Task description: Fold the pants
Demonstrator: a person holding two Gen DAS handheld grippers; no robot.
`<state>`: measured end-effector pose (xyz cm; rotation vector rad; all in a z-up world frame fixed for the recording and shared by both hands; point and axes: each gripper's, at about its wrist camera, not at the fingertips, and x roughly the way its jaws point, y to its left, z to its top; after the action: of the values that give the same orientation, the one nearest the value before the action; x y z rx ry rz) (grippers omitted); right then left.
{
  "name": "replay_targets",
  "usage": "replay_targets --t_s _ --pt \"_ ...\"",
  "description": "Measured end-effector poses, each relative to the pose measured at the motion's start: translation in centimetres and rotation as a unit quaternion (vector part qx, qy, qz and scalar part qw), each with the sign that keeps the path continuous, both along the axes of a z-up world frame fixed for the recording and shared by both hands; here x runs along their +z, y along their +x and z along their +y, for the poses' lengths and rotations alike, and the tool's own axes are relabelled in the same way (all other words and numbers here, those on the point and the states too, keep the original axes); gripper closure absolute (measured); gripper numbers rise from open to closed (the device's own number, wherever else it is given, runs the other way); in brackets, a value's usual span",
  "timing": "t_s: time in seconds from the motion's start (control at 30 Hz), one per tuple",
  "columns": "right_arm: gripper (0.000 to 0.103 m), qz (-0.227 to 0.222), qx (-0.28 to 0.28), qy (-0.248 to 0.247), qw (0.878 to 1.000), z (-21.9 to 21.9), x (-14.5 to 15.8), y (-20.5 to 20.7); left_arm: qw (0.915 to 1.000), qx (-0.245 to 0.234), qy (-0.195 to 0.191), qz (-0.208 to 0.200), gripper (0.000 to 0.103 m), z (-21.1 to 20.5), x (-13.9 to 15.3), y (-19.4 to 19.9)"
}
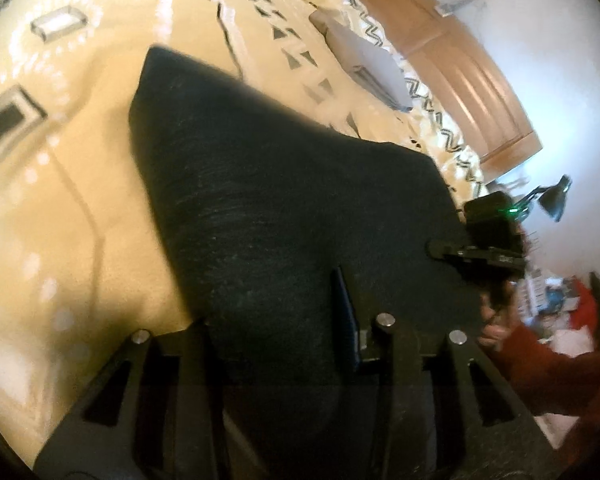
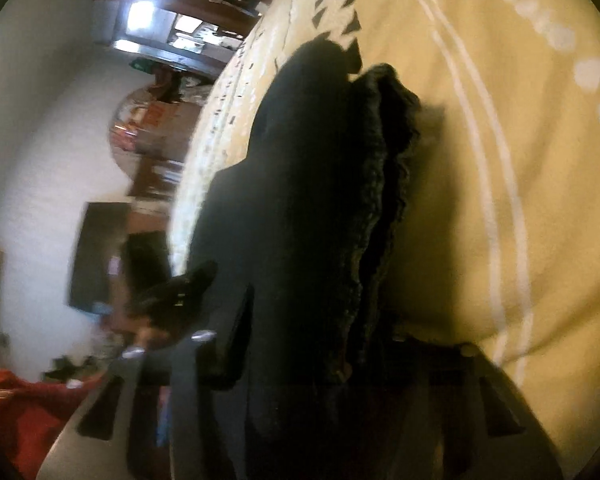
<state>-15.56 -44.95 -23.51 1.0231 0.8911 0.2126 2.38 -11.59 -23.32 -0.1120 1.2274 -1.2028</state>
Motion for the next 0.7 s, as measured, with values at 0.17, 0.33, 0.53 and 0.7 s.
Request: replay_targets --t_s 0.17,0.33,0.53,0.7 --pt "0.07 -0.017 -0.025 -0.025 0.999 2.6 4.8 -1.2 0.9989 0.012 -0.037 -0.026 0.08 1.3 3.7 -0.8" --pt "0.071 -0.04 -0.008 -0.022 0.999 5.6 9.4 0.6 0.9958 0.051 -0.073 -0.021 0.08 5.4 6.9 2.3" --pt "0.071 -0.056 0.047 -0.035 0.997 9.1 10.8 8.8 0.9926 0.086 -0.05 -0.069 0.08 10.6 8.9 7.2" --pt "0.071 -0.047 0.084 -0.026 0.995 10.3 7.2 16.8 0.9904 0.12 -0.022 -0.065 0.08 12.7 6.0 11.2"
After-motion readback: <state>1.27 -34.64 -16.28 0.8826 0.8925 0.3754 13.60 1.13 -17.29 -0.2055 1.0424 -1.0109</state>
